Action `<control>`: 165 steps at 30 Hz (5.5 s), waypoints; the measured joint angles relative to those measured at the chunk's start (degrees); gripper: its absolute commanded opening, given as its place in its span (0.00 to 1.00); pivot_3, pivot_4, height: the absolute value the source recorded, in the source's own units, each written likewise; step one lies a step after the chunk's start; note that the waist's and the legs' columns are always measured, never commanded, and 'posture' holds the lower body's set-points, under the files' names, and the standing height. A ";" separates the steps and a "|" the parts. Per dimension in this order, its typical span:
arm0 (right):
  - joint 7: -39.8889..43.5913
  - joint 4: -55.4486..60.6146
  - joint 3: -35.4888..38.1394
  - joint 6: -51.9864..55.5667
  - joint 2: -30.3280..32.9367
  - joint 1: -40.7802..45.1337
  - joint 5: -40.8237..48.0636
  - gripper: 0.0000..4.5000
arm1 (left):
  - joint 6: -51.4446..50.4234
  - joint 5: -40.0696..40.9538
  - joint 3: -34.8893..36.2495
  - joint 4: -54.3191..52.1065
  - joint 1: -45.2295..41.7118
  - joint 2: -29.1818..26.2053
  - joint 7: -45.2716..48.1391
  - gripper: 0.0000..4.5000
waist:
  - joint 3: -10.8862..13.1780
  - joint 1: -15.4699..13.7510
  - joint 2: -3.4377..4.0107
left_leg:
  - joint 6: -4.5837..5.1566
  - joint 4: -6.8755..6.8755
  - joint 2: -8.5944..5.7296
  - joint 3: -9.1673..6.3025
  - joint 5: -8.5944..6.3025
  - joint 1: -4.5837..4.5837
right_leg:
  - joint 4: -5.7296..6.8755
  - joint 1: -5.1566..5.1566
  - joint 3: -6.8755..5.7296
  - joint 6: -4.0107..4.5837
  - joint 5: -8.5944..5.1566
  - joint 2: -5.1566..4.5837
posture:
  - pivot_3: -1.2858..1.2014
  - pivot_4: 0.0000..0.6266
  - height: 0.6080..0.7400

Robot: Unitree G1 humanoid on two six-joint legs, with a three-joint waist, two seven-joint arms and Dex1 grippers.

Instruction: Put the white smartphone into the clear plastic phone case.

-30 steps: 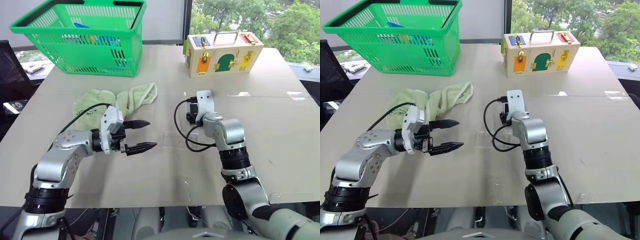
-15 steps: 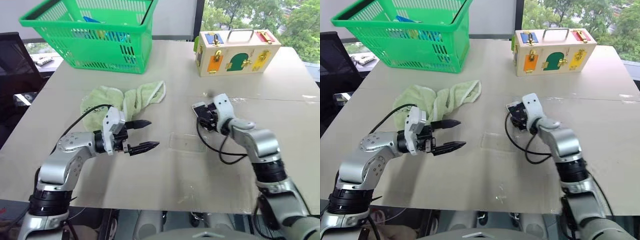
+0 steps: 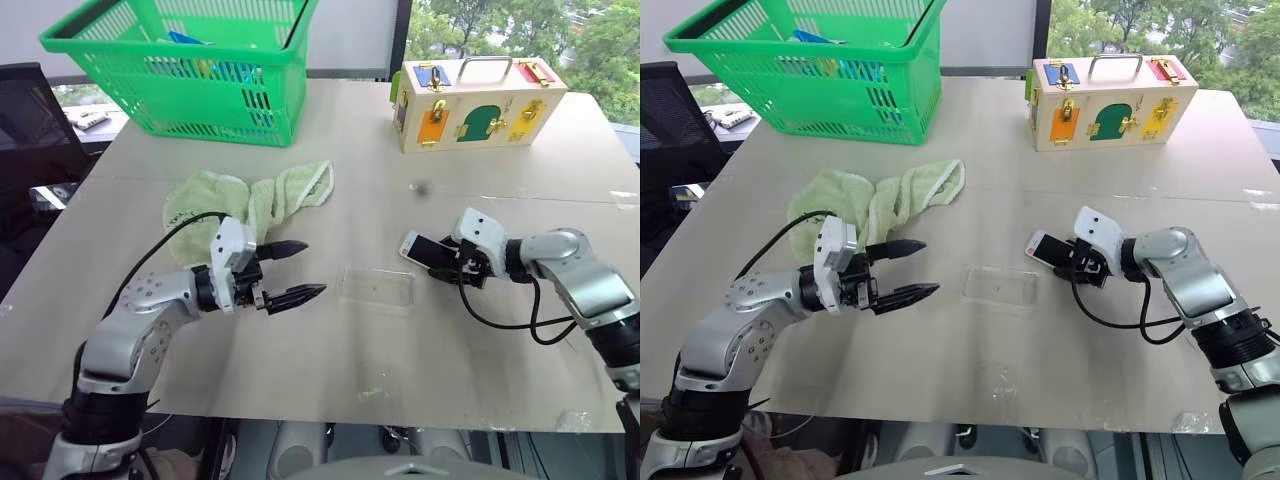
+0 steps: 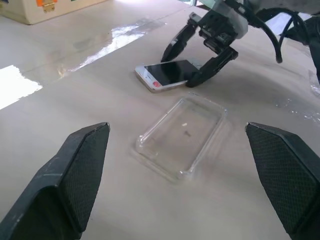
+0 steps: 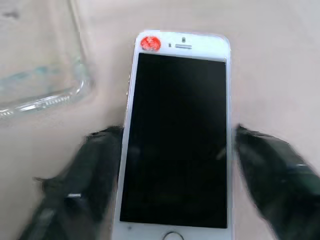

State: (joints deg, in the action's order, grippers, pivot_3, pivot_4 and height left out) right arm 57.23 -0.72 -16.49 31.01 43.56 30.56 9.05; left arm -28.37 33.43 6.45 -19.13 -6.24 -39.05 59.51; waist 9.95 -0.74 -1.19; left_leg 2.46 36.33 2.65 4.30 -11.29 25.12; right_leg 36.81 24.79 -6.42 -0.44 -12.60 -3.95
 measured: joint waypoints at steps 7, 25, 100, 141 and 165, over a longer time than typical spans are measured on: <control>-3.14 5.91 0.57 12.32 -1.27 -0.23 -0.53 1.00 | -0.52 1.00 0.44 -3.30 1.76 0.00 -3.19 1.00 | 0.00 -0.03 0.00 | -0.03 0.03 0.05 0.00 -0.01 -0.05 | 0.04 -0.04 0.00 0.01 0.01 -0.07 | 0.52 0.24 1.00; -2.47 3.98 6.41 10.25 -4.58 -2.40 4.08 0.62 | 7.19 -0.65 1.51 1.82 1.80 -1.21 1.99 1.00 | 0.02 0.06 0.02 | -0.18 0.40 0.36 0.07 -0.10 -0.26 | 0.06 -0.29 -0.11 0.55 0.10 -0.04 | 0.52 0.24 1.00; 0.85 12.47 -20.44 24.63 -9.91 15.81 -5.58 0.62 | 12.01 -2.87 -0.98 6.15 4.32 -0.97 5.25 1.00 | 0.06 1.55 0.15 | -0.55 0.89 0.64 0.15 -0.31 -0.44 | 1.02 0.00 -0.25 0.62 0.08 -0.08 | 0.52 0.24 1.00; -7.19 34.23 0.67 38.36 -5.26 1.62 2.55 0.05 | 14.33 -6.41 -7.10 18.10 -7.12 0.56 9.66 0.20 | 0.20 -0.34 0.27 | -0.29 0.91 0.46 0.12 -0.16 0.73 | 0.81 0.81 -0.53 0.38 0.21 -0.06 | 0.52 0.24 1.00; -19.05 38.35 -0.10 38.72 1.33 -8.26 3.22 0.00 | 19.09 -18.36 -15.82 31.43 -18.09 3.58 12.22 0.01 | 0.21 -0.06 0.23 | -0.29 1.08 0.50 0.09 -0.15 0.70 | 0.97 0.81 -0.44 0.37 0.22 0.08 | 0.52 0.24 1.00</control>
State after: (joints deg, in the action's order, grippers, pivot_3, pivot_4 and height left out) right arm 38.18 37.63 -16.59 69.73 44.89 22.30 12.27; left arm -9.27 15.07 -9.36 12.29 -24.33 -35.47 71.73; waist 10.16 -0.80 -0.95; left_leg 2.18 37.41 3.15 4.39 -11.45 25.82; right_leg 37.77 25.60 -6.86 -0.07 -12.39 -3.88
